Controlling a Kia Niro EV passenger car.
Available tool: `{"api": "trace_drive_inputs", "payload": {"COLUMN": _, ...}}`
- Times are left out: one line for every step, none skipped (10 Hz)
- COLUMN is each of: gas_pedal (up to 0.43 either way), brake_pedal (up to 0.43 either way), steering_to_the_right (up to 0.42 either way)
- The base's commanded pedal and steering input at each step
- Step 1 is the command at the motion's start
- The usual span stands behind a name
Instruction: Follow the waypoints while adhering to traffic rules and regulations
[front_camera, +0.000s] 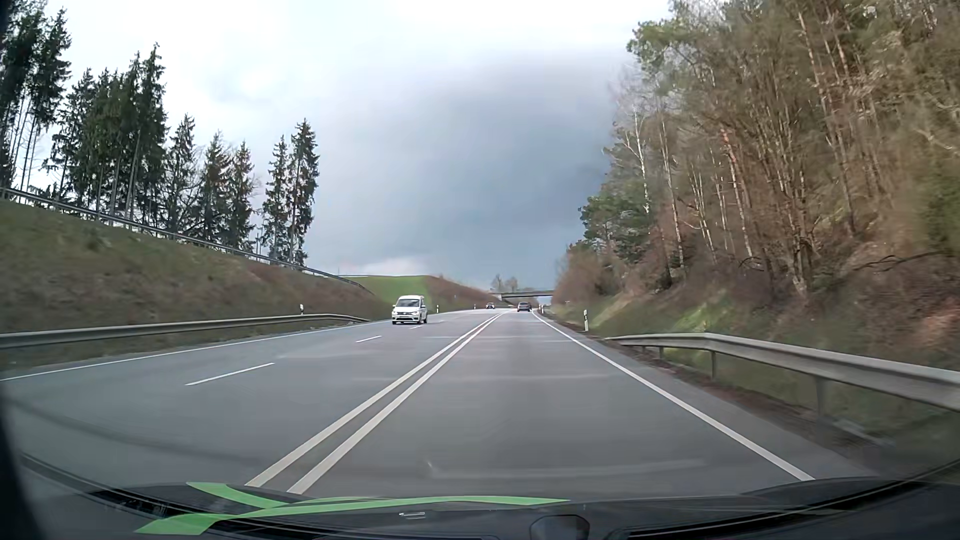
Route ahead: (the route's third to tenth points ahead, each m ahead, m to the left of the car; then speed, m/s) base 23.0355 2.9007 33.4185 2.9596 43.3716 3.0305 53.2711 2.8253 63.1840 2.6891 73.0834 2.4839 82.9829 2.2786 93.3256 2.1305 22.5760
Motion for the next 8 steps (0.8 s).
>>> {"api": "trace_drive_inputs", "payload": {"gas_pedal": 0.26, "brake_pedal": 0.0, "steering_to_the_right": 0.0}}
{"api": "trace_drive_inputs", "payload": {"gas_pedal": 0.26, "brake_pedal": 0.0, "steering_to_the_right": 0.0}}
{"api": "trace_drive_inputs", "payload": {"gas_pedal": 0.26, "brake_pedal": 0.0, "steering_to_the_right": 0.0}}
{"api": "trace_drive_inputs", "payload": {"gas_pedal": 0.26, "brake_pedal": 0.0, "steering_to_the_right": 0.0}}
{"api": "trace_drive_inputs", "payload": {"gas_pedal": 0.26, "brake_pedal": 0.0, "steering_to_the_right": 0.0}}
{"api": "trace_drive_inputs", "payload": {"gas_pedal": 0.26, "brake_pedal": 0.0, "steering_to_the_right": 0.0}}
{"api": "trace_drive_inputs", "payload": {"gas_pedal": 0.26, "brake_pedal": 0.0, "steering_to_the_right": -0.001}}
{"api": "trace_drive_inputs", "payload": {"gas_pedal": 0.26, "brake_pedal": 0.0, "steering_to_the_right": -0.001}}
